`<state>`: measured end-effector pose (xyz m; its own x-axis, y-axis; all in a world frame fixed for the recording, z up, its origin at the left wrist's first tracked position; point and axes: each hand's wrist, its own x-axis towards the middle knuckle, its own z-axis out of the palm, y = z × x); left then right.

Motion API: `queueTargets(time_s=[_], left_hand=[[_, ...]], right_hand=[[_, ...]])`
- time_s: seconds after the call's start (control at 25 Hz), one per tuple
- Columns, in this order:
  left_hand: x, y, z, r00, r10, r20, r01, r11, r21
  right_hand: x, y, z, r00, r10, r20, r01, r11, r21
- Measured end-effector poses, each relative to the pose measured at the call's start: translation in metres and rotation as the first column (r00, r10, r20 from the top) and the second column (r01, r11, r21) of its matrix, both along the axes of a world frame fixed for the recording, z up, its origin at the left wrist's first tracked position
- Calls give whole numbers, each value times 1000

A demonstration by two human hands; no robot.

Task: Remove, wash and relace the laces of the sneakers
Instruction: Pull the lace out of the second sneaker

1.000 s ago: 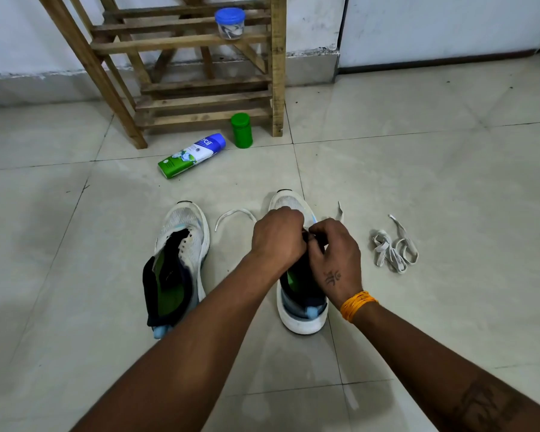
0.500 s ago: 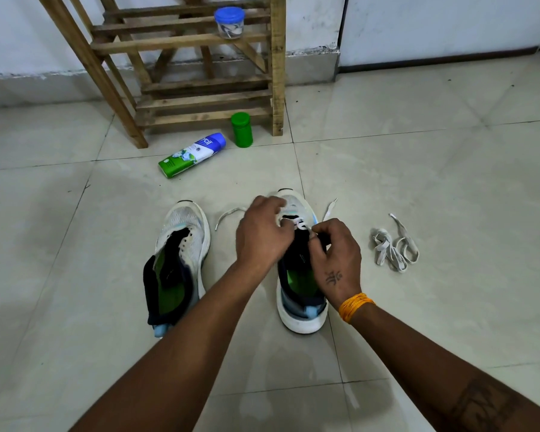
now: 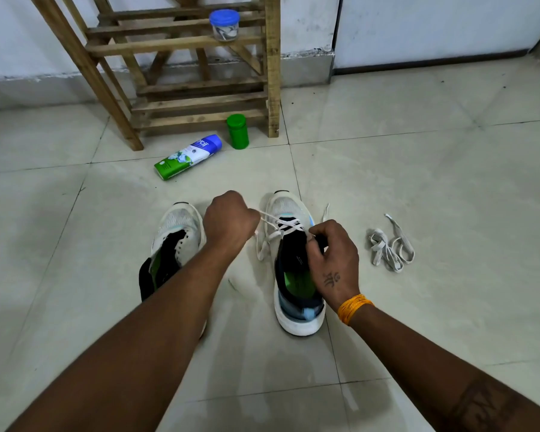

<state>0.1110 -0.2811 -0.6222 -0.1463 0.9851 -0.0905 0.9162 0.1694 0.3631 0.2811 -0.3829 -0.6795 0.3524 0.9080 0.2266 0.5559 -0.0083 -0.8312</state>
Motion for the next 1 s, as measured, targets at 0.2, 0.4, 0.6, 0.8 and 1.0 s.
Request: queueTargets(time_s=[0.2, 0.4, 0.6, 0.8, 1.0], left_hand=[[26, -23, 11, 939, -342, 16, 336, 929, 158], [65, -35, 13, 781, -573, -249, 572, 816, -85], [40, -17, 12, 967, -253, -36, 255, 960, 119], [4, -4, 3, 988, -57, 144, 24, 975, 219], [46, -33, 0, 857, -513, -56, 516, 853, 83]], right_hand=[[-3, -2, -2, 1000, 7, -15, -7, 1000, -3], [-4, -2, 2, 1000, -7, -11, 7, 1000, 13], [-1, 0, 1, 1000, -21, -18, 21, 1000, 9], [-3, -1, 3, 1000, -7, -12, 7, 1000, 8], [-5, 0, 3, 1000, -6, 0, 6, 1000, -5]])
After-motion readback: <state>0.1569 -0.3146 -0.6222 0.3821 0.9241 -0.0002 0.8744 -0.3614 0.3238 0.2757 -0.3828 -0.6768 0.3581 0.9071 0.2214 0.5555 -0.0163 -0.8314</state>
